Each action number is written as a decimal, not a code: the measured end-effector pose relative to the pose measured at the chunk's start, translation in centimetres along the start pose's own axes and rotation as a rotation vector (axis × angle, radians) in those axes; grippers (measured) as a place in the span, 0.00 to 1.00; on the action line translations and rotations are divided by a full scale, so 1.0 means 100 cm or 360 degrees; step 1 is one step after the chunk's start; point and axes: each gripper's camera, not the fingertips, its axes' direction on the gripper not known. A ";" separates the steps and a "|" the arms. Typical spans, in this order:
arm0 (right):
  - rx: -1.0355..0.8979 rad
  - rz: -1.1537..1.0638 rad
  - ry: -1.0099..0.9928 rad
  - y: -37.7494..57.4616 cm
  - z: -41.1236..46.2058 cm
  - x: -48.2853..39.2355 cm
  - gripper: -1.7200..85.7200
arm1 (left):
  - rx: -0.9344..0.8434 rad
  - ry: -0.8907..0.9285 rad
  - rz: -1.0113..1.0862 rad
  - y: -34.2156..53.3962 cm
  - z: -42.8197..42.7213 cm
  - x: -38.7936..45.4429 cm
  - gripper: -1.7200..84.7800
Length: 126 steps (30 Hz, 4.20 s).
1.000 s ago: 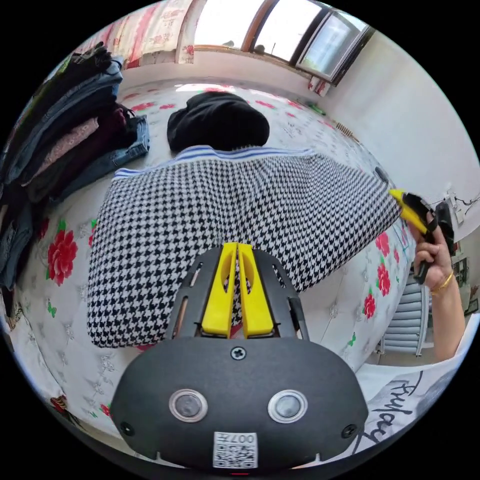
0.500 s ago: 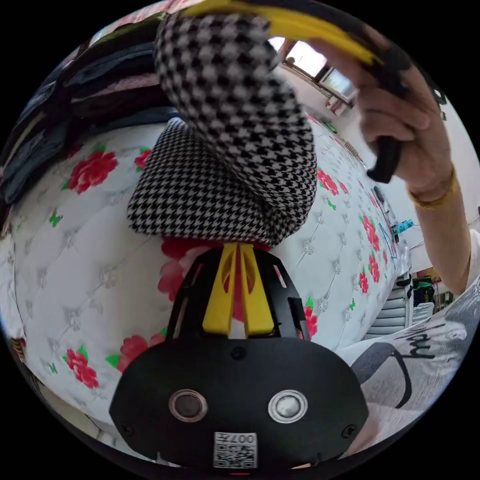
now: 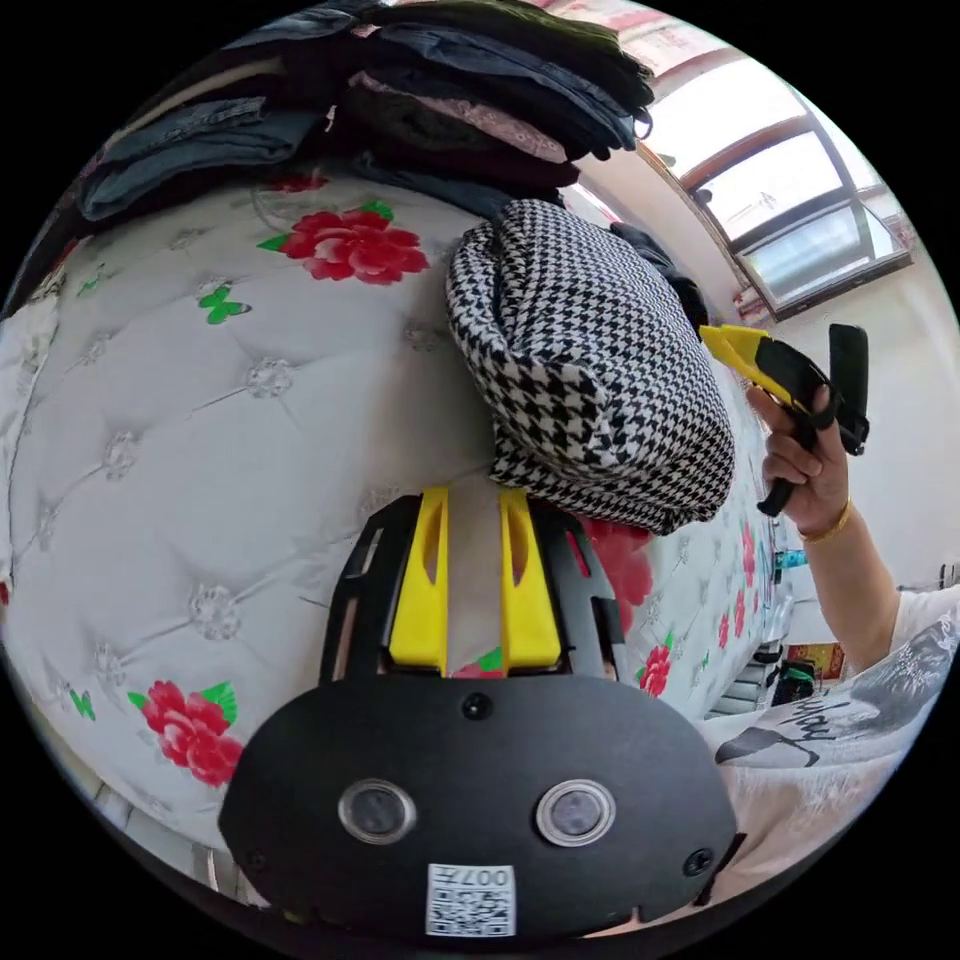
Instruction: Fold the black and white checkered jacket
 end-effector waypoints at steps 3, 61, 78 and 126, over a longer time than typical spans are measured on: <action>-0.0060 0.0122 0.0070 0.032 0.007 0.022 0.04 | -0.0039 -0.0129 0.0175 -0.025 0.024 0.043 0.03; -0.0083 0.0938 0.1346 0.186 0.166 -0.148 0.02 | 0.0068 -0.0895 0.0179 0.233 -0.067 0.555 0.01; 0.0066 0.0830 0.1482 0.201 0.190 -0.192 0.02 | 0.0183 -0.0984 0.0241 0.272 -0.093 0.625 0.01; 0.0032 0.0989 0.1511 0.223 0.227 -0.180 0.02 | 0.0195 -0.1012 0.0174 0.267 -0.111 0.640 0.01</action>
